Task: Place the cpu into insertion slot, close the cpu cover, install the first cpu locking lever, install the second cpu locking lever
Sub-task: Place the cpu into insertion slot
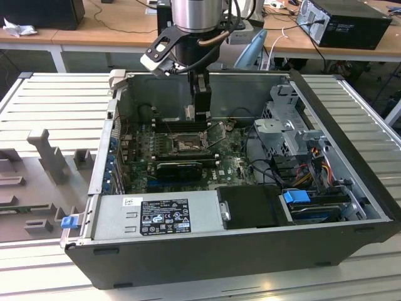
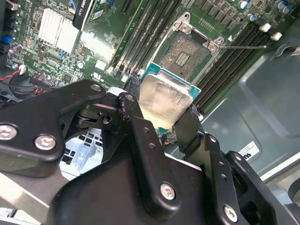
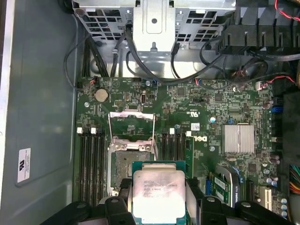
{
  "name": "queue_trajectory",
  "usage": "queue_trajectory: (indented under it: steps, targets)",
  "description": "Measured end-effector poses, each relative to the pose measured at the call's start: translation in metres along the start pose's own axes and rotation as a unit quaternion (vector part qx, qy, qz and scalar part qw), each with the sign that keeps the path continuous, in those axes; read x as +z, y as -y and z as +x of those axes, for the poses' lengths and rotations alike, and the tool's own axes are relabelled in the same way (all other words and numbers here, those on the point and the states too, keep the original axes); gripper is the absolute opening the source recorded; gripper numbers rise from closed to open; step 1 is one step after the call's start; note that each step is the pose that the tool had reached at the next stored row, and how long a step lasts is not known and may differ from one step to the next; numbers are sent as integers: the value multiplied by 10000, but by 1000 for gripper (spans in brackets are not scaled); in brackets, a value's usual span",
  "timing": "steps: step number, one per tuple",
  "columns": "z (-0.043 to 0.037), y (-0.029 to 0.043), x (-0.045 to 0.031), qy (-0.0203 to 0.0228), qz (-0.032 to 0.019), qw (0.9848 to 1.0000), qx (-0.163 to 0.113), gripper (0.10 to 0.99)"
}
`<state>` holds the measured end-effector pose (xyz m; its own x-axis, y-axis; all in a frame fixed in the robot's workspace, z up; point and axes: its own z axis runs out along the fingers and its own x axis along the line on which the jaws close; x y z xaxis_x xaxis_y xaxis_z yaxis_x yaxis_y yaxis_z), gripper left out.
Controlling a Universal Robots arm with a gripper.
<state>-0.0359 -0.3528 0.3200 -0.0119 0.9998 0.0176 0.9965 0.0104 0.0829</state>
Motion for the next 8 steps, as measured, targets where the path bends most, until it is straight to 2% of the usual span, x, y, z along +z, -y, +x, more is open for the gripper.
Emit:
queue_trajectory:
  steps: [8]
  targets:
    - [-2,5,64,0,10,10000,4,541]
